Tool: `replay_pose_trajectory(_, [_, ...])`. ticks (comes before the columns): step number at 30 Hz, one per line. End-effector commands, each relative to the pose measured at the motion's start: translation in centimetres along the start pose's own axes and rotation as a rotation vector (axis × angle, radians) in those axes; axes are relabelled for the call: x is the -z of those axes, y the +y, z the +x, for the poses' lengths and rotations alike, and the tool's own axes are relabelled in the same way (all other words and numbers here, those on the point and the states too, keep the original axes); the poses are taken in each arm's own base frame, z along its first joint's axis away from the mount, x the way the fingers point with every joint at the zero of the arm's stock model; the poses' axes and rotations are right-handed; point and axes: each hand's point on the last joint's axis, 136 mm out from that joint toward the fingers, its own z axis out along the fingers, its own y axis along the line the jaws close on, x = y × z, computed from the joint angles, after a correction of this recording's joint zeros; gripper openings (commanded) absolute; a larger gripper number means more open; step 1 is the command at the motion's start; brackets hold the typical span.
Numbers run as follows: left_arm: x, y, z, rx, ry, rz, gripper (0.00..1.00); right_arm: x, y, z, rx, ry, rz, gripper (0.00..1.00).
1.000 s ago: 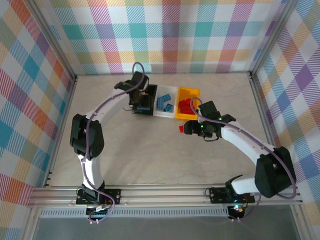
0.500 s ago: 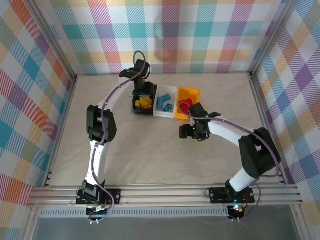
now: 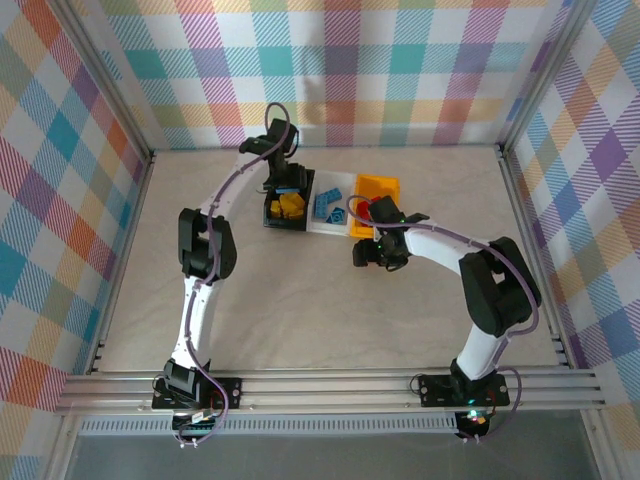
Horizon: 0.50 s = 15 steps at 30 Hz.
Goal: Sort the legos into containers by color
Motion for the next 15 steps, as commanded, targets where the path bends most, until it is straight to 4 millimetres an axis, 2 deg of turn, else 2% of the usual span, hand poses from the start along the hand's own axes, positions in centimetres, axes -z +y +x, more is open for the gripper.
replay_pose_trajectory(1, [-0.1,0.3,-0.2,-0.004,0.016,0.004,0.63,-0.2,0.6,-1.5,0.045,-0.029,0.012,0.76])
replay_pose_trajectory(5, [-0.1,0.3,-0.2,-0.004,0.015,0.011,0.59,-0.7,0.8,-2.0,0.056,-0.028,0.022,0.76])
replay_pose_trajectory(7, [0.1,0.1,-0.3,-0.003,0.011,0.021,0.5,-0.9,0.8,-2.0,0.053,-0.023,0.018,0.76])
replay_pose_trajectory(15, [0.4,-0.4,-0.4,0.007,0.013,0.046,0.51,-2.1,0.8,-1.7,0.048,-0.004,0.019,0.76])
